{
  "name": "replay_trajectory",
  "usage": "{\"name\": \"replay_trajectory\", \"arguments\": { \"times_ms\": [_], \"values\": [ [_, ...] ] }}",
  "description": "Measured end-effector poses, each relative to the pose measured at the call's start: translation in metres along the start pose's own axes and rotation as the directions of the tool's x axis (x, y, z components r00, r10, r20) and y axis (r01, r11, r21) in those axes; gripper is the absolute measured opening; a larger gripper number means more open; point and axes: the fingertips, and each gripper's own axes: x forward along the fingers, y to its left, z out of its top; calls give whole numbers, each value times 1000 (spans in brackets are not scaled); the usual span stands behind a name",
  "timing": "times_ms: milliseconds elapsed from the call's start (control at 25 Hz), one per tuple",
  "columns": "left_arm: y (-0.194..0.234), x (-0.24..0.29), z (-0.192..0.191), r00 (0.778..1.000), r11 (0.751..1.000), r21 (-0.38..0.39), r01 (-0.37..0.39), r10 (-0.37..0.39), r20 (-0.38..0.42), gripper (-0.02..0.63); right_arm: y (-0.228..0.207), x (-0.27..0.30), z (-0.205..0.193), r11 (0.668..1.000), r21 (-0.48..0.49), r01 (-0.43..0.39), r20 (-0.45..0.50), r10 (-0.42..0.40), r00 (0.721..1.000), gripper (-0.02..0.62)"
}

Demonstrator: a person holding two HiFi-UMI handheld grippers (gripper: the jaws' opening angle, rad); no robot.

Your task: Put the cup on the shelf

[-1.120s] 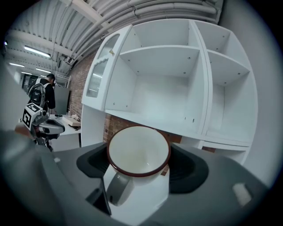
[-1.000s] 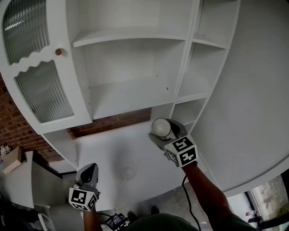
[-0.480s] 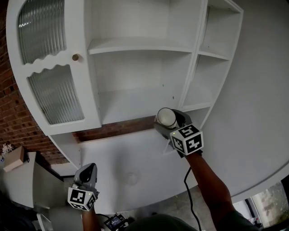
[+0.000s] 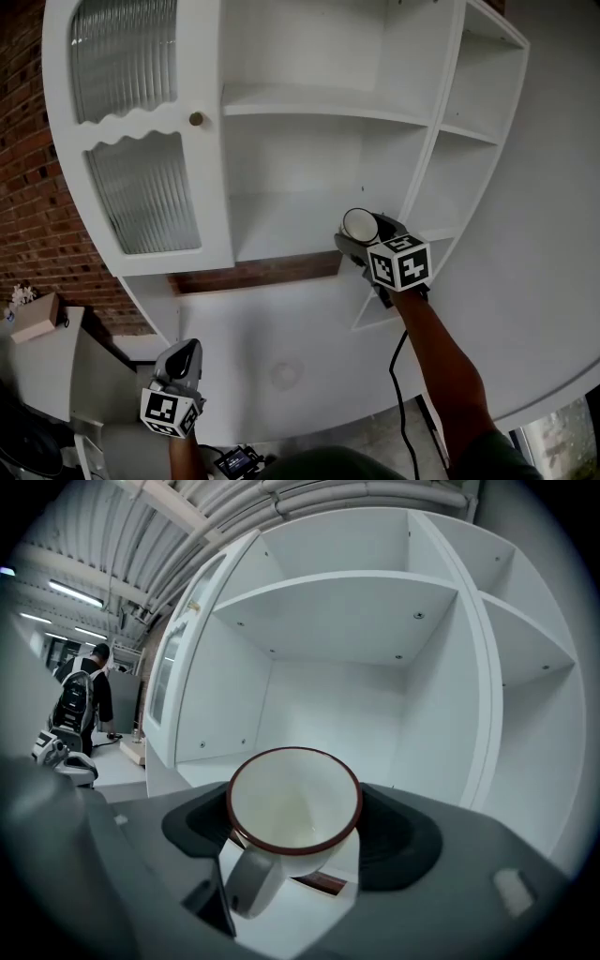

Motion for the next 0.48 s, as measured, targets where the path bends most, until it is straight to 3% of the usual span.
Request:
{"name": "replay_trajectory", "arguments": {
  "times_ms": [480],
  "values": [
    [15, -2, -3, 1000, 1000, -4, -20, 20, -9, 2, -16, 41, 4, 994, 101, -32, -45, 36, 998, 396]
  ]
}}
